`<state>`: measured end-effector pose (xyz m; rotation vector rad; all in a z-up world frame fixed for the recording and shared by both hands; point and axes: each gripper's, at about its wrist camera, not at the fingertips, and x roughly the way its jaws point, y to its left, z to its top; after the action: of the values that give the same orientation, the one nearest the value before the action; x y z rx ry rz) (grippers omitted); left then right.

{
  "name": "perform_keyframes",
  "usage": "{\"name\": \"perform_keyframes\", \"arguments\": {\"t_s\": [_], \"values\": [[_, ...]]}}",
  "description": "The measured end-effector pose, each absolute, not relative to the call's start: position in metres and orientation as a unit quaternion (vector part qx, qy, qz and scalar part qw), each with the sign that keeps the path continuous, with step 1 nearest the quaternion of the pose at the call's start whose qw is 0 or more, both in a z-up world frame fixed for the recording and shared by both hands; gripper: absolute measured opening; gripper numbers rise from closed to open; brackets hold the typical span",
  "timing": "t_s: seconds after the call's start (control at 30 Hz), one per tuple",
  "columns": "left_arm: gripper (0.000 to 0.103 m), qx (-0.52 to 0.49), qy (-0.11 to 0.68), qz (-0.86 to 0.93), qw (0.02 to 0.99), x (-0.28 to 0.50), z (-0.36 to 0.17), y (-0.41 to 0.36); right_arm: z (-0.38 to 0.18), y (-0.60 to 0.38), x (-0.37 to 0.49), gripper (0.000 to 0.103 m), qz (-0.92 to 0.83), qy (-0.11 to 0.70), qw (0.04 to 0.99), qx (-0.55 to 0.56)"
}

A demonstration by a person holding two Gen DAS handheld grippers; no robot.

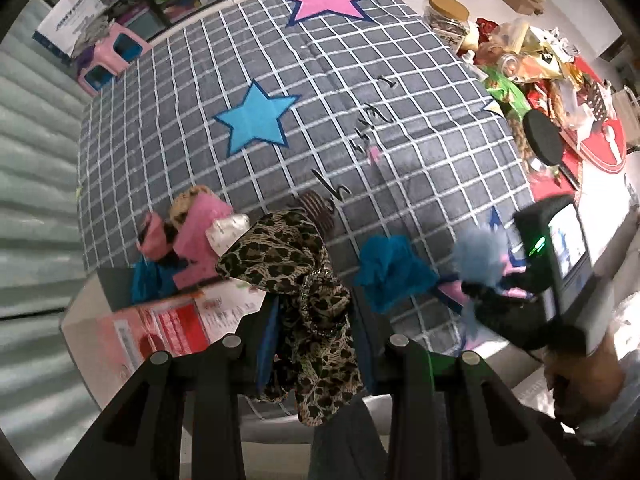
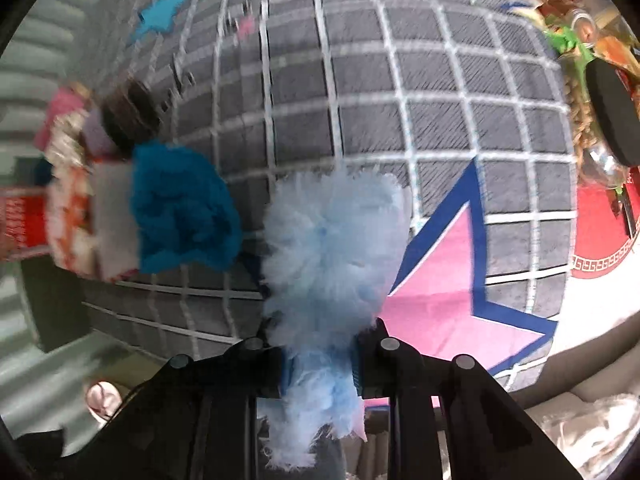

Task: Organize soft objects
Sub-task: 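Carry the scrunchie and duster with both tools over the white storage box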

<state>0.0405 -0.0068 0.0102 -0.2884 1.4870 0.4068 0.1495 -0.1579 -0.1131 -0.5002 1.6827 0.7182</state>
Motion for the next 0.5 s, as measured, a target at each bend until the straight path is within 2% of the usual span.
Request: {"name": "perform_keyframes", "arguments": {"t_s": [0.2, 0.5], "values": [[0.037, -0.154, 0.663, 0.190, 0.707, 0.029, 0.013, -0.021, -0.070, -0.162, 0.165, 0.023, 0.332, 0.709, 0.591, -0.194], [0.037, -0.170, 0.649, 0.194, 0.716, 0.011, 0.017, -0.023, -0.053, -0.155, 0.154, 0.023, 0.346, 0.700, 0.593, -0.196]]}}
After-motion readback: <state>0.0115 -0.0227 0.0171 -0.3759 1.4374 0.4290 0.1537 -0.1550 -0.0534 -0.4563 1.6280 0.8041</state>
